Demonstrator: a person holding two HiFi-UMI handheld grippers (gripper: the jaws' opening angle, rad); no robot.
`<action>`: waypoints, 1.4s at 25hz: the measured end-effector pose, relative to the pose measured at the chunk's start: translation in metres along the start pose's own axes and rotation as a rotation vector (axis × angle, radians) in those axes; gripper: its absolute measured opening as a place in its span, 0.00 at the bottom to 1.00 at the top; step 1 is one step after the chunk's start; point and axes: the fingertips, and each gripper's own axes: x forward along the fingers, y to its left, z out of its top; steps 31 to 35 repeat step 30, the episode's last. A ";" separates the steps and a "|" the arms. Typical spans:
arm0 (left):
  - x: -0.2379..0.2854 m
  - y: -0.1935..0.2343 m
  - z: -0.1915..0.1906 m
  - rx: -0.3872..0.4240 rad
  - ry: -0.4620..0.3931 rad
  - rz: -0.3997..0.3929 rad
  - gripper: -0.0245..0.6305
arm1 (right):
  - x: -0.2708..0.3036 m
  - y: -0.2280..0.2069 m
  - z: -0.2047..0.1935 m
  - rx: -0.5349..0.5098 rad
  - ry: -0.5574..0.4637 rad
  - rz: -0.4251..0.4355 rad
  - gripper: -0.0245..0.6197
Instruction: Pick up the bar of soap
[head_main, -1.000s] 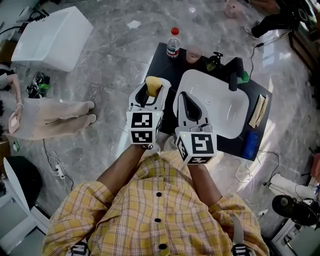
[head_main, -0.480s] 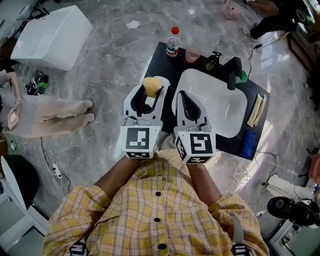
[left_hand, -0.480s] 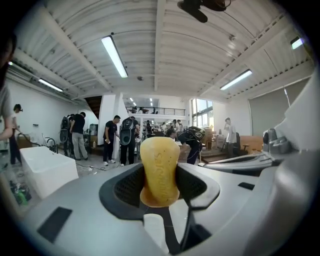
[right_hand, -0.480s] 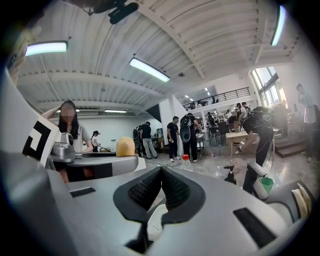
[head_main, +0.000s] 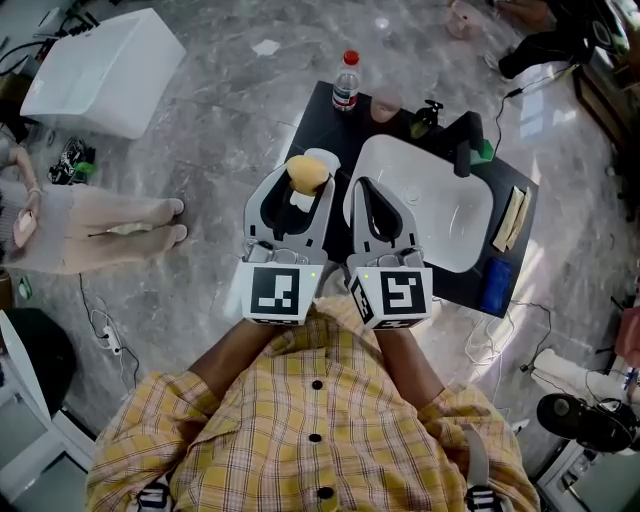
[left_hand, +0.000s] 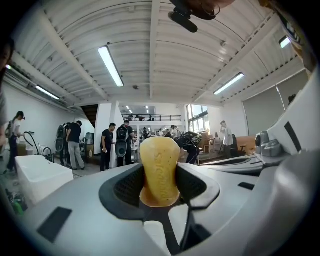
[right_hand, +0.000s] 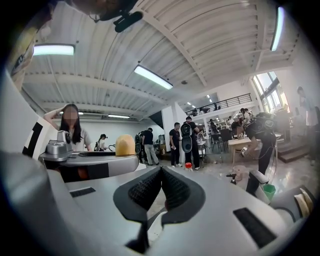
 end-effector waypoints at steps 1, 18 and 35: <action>0.000 -0.001 0.003 -0.001 -0.012 -0.001 0.35 | 0.000 0.001 0.001 -0.002 -0.003 0.001 0.07; 0.003 -0.006 0.005 -0.006 -0.012 -0.010 0.34 | -0.003 -0.004 0.006 -0.025 -0.014 -0.004 0.07; 0.002 -0.005 0.004 -0.018 0.001 -0.008 0.35 | -0.005 -0.003 0.010 -0.030 -0.013 -0.007 0.07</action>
